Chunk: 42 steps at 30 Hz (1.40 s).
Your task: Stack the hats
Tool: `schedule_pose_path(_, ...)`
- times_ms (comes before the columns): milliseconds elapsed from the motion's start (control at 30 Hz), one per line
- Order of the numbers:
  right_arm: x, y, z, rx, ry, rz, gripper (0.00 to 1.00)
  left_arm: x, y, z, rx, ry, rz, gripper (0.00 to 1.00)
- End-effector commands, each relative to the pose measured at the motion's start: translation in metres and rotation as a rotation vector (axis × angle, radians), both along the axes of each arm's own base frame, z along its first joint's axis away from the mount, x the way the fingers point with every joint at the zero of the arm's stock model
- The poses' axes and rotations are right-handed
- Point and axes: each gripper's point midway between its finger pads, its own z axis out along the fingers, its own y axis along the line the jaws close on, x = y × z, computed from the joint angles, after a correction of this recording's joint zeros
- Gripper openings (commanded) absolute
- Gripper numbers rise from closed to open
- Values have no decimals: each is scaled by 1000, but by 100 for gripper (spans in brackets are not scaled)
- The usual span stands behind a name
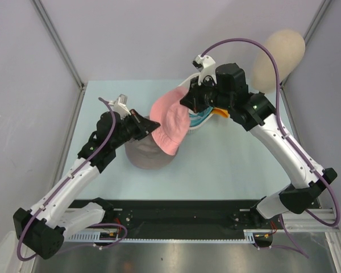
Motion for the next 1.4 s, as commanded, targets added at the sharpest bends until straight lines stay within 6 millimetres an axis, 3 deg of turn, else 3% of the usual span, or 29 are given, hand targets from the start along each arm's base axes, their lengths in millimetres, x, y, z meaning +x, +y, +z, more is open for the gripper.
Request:
schedule_pose_path(0, 10, 15, 17, 37, -66, 32, 0, 0, 24, 12, 89, -64, 72, 0)
schedule_pose_path(233, 11, 37, 18, 48, -68, 81, 0, -5, 57, 1, 106, -55, 158, 0)
schedule_pose_path(467, 4, 61, 19, 68, -68, 126, 9, -12, 78, -16, 115, -23, 233, 0)
schedule_pose_path(833, -19, 100, 10, 97, -26, 244, 16, -27, 117, -39, 73, 14, 414, 0)
schedule_pose_path(900, -24, 104, 13, 109, -17, 270, 19, -28, 122, -42, 67, 22, 434, 0)
schedule_pose_path(933, -25, 105, 13, 113, -13, 276, 26, -29, 124, -47, 73, 37, 440, 0)
schedule_pose_path(1000, -28, 103, 19, 123, -17, 278, 36, -29, 128, -48, 65, 41, 448, 0)
schedule_pose_path(1033, -29, 102, 22, 126, -23, 278, 48, -29, 129, -52, 68, 50, 448, 0)
schedule_pose_path(1133, -30, 91, 28, 135, -23, 251, 69, -31, 133, -55, 72, 56, 461, 0)
schedule_pose_path(1267, -21, 66, 14, 173, 46, 190, 75, -33, 133, -57, 84, 37, 439, 0)
schedule_pose_path(1300, -13, 54, 5, 184, 75, 171, 75, -34, 131, -57, 82, 34, 428, 0)
schedule_pose_path(1333, -15, 42, -13, 186, 124, 154, 75, -35, 130, -64, 87, 45, 423, 0)
schedule_pose_path(1367, -16, 40, -18, 227, 161, 161, 75, -35, 129, -65, 87, 39, 416, 0)
